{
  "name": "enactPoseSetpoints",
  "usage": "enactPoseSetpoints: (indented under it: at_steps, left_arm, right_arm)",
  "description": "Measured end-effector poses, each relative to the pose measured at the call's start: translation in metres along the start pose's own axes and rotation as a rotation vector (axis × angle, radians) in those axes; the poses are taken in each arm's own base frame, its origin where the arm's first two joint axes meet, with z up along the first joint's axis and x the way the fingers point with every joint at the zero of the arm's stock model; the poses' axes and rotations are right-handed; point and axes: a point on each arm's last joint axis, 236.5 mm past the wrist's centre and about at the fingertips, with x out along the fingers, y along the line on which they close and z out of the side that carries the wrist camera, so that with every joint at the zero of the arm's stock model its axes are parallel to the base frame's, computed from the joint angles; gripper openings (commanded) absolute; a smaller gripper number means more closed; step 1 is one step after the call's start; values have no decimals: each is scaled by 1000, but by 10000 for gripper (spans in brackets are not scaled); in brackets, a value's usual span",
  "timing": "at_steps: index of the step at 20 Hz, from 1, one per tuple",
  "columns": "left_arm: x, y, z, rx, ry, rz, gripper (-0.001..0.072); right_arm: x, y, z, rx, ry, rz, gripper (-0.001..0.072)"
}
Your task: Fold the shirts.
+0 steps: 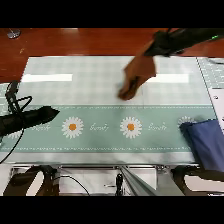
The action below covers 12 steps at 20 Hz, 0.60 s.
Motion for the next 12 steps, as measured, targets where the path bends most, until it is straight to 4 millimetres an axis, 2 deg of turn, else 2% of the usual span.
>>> enactPoseSetpoints:
  at_steps: [2,5,10,12]
  left_arm:
    - [0,0,0,1,0,0,20]
    - [0,0,0,0,0,0,20]
    - [0,0,0,0,0,0,20]
    - [0,0,0,0,0,0,20]
  right_arm:
    - [-36,-24,-1,55,-10,-68,23]
    - [-90,-64,-15,180,-20,-166,23]
    - [-178,-125,-53,428,-123,-374,23]
    - [-207,-147,-82,532,-163,-482,23]
